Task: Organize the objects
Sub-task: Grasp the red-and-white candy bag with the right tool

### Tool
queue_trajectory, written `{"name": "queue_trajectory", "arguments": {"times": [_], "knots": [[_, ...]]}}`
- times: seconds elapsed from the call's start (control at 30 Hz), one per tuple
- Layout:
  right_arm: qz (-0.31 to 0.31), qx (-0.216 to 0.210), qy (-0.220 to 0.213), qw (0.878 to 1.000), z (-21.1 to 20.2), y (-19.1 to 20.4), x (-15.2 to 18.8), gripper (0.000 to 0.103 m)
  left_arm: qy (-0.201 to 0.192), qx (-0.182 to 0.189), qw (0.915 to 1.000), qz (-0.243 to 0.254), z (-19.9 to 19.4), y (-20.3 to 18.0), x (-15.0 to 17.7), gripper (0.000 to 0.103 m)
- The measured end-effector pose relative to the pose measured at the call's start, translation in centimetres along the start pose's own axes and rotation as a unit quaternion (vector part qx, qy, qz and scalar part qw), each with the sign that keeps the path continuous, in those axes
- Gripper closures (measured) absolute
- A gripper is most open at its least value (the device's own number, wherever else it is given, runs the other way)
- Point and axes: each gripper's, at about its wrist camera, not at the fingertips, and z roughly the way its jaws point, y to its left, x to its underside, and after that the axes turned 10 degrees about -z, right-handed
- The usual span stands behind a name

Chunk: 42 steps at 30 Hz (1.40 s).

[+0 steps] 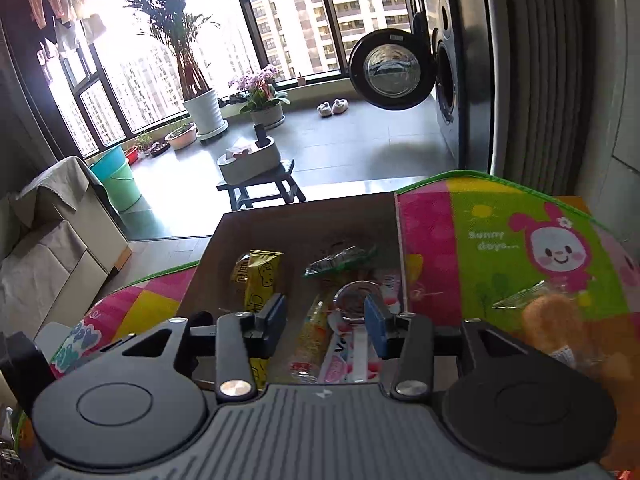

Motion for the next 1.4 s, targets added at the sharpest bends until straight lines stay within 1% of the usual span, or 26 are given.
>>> {"name": "queue_trajectory", "arguments": {"times": [0.03, 0.1, 0.17, 0.23, 0.27, 0.37, 0.43, 0.47, 0.57, 0.63, 0.7, 0.73, 0.83, 0.87, 0.9, 1.0, 1.07, 1.1, 1.17, 1.33, 1.4], "knots": [[-0.005, 0.01, -0.004, 1.0, -0.8, -0.5, 0.5, 0.053, 0.0, 0.0, 1.0, 0.0, 0.0, 0.0, 0.0, 0.089], [-0.017, 0.043, -0.013, 0.999, -2.9, -1.8, 1.7, 0.051, 0.0, 0.0, 1.0, 0.0, 0.0, 0.0, 0.0, 0.089], [-0.027, 0.082, -0.021, 0.996, -5.0, -3.4, 3.4, 0.046, 0.0, 0.0, 1.0, 0.0, 0.0, 0.0, 0.0, 0.089], [-0.026, 0.112, -0.026, 0.993, -6.7, -4.9, 5.2, 0.035, 0.0, 0.0, 1.0, 0.001, 0.0, 0.0, 0.0, 0.089], [-0.022, 0.127, -0.027, 0.991, -7.7, -6.0, 6.4, 0.033, 0.0, -0.001, 1.0, 0.001, -0.1, 0.0, 0.1, 0.089], [-0.014, 0.156, -0.021, 0.987, -9.6, -8.1, 9.9, 0.026, -0.002, -0.002, 1.0, 0.003, -0.2, 0.0, 0.1, 0.089], [-0.008, 0.17, -0.018, 0.985, -10.4, -9.0, 12.0, 0.02, -0.002, -0.003, 1.0, 0.004, -0.2, 0.0, 0.0, 0.089], [-0.005, 0.173, -0.017, 0.985, -10.6, -9.4, 13.1, 0.018, -0.002, -0.004, 1.0, 0.005, -0.3, 0.0, 0.1, 0.089], [0.016, 0.158, -0.018, 0.987, -11.2, -10.0, 15.6, 0.015, -0.003, -0.004, 1.0, 0.006, -0.3, 0.0, 0.0, 0.089], [0.034, 0.143, -0.021, 0.989, -11.0, -10.1, 16.4, 0.012, -0.003, -0.005, 1.0, 0.006, -0.3, 0.0, 0.0, 0.089], [0.038, 0.136, -0.02, 0.99, -10.3, -9.7, 16.8, 0.012, -0.003, -0.005, 1.0, 0.006, -0.2, 0.0, -0.1, 0.089], [0.032, 0.137, -0.018, 0.99, -9.9, -9.3, 16.8, 0.012, -0.003, -0.005, 1.0, 0.006, -0.2, 0.1, -0.1, 0.089], [-0.014, 0.152, -0.008, 0.988, -8.3, -7.4, 17.2, 0.012, -0.003, -0.005, 1.0, 0.006, -0.2, 0.0, -0.1, 0.089], [-0.025, 0.144, -0.005, 0.989, -7.9, -6.8, 17.2, 0.012, -0.003, -0.005, 1.0, 0.006, -0.2, 0.0, -0.1, 0.089], [-0.028, 0.129, -0.003, 0.991, -7.7, -6.2, 17.2, 0.012, -0.003, -0.005, 1.0, 0.006, -0.2, 0.0, -0.1, 0.089], [-0.039, 0.059, -0.006, 0.997, -7.6, -4.4, 17.3, 0.012, -0.003, -0.005, 1.0, 0.006, -0.2, 0.0, -0.1, 0.089], [-0.061, 0.04, -0.013, 0.997, -7.8, -3.1, 17.2, 0.011, -0.003, -0.005, 1.0, 0.006, -0.2, 0.0, -0.1, 0.089], [-0.075, 0.039, -0.017, 0.996, -7.8, -2.6, 17.1, 0.011, -0.003, -0.005, 1.0, 0.006, -0.2, 0.0, -0.1, 0.089], [-0.094, 0.05, -0.02, 0.994, -8.1, -1.8, 17.0, 0.01, -0.003, -0.005, 1.0, 0.006, -0.2, 0.0, -0.1, 0.089], [-0.074, 0.082, -0.021, 0.994, -8.2, -2.6, 16.1, 0.006, -0.003, -0.005, 1.0, 0.007, -0.2, 0.0, -0.1, 0.089], [-0.09, 0.105, -0.012, 0.99, -7.4, -2.9, 15.6, 0.006, -0.003, -0.005, 1.0, 0.007, -0.2, 0.0, -0.1, 0.089]]}}
